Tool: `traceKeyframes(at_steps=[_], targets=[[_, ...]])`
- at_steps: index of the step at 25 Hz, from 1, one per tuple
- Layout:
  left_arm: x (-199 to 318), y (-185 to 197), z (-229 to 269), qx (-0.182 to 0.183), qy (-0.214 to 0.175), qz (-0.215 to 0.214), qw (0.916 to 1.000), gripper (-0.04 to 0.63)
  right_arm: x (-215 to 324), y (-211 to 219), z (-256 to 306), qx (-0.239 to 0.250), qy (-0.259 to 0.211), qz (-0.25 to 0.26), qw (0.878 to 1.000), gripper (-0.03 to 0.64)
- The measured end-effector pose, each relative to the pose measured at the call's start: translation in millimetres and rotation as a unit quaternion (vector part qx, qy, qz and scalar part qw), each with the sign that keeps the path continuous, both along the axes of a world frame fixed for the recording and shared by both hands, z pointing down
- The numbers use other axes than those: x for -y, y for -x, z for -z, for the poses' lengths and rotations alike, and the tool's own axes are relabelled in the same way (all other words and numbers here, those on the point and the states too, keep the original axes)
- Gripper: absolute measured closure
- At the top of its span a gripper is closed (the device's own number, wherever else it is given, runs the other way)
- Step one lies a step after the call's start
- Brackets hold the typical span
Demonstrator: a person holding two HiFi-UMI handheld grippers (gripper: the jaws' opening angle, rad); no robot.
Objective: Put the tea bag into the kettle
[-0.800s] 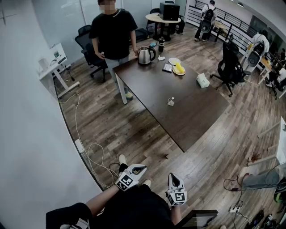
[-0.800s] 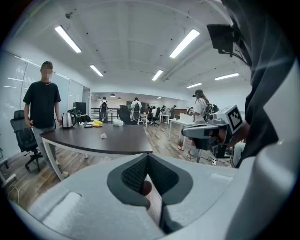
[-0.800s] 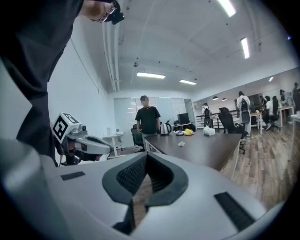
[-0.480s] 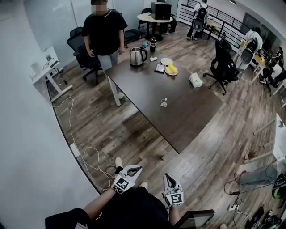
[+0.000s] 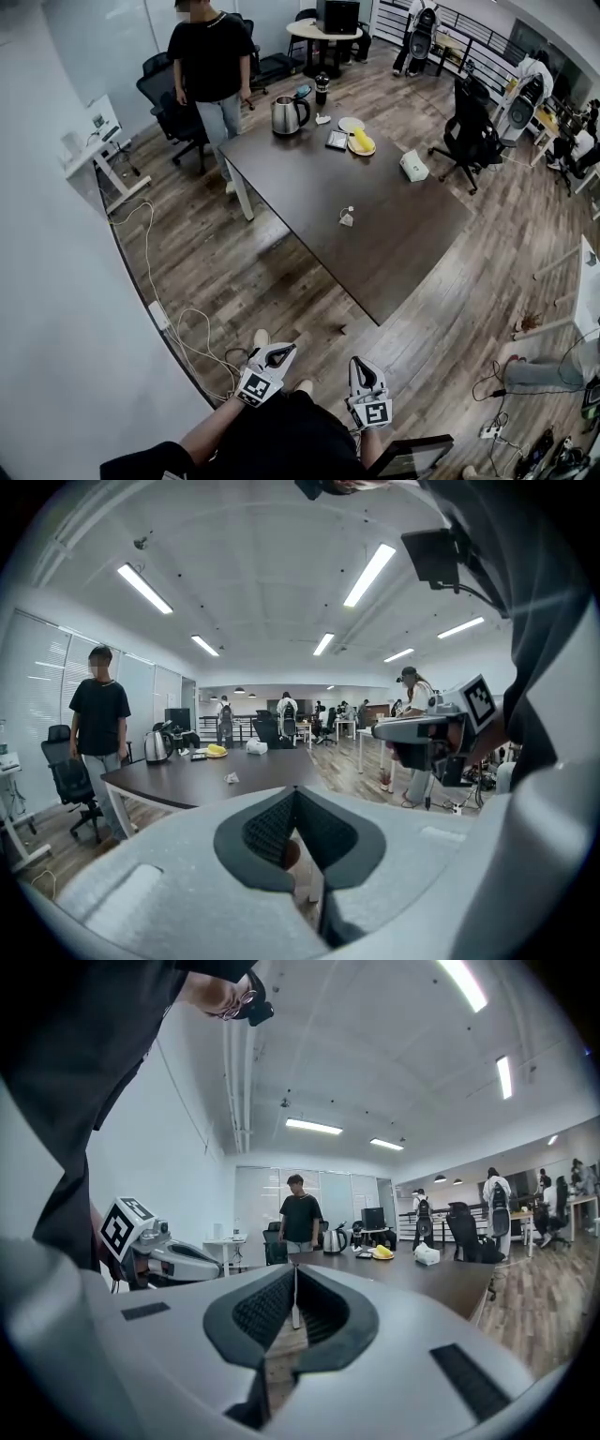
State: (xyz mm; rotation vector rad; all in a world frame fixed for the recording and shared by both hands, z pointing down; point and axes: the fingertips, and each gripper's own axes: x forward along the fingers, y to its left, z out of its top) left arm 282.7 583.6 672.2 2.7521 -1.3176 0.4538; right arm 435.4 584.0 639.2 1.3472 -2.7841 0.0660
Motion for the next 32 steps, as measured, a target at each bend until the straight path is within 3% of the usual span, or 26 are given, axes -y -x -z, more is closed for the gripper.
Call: traceKeyframes(at_steps=[11,32], targets=[[60.1,30.7,24.6,0.0,-0.032,-0.019,0.9993,0.594,54.0,44.6,14.7,-0.01,0.0,0.006,1.0,0.611],[160.2,138.0,44.0,-0.021,-0.031,-0.114,0.9928,0.594,167.7,169.9,32.9,-0.044,0.008,-0.018,0.999,0.61]])
